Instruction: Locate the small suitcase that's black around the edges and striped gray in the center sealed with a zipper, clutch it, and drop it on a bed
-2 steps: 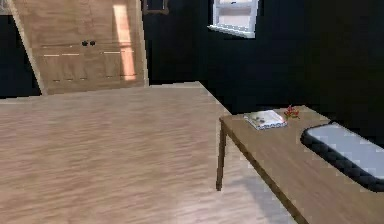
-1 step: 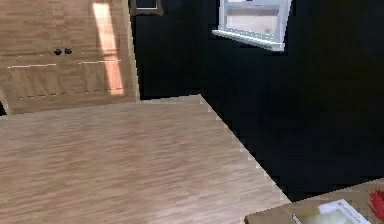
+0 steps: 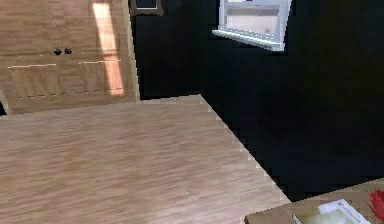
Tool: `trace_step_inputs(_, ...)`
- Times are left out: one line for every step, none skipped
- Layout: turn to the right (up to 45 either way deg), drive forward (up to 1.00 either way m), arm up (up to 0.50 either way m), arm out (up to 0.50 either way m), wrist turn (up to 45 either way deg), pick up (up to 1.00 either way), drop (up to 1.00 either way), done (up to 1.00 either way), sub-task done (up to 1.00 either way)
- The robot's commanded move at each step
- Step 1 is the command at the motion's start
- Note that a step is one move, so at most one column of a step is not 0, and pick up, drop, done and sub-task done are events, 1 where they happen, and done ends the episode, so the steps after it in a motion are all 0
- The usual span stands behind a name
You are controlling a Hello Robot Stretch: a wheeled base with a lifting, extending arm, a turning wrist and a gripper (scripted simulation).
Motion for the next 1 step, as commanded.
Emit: trace_step_inputs(0.0, 0.00, 0.38, 0.00, 0.0, 0.00, 0.00, 0.00, 0.00)
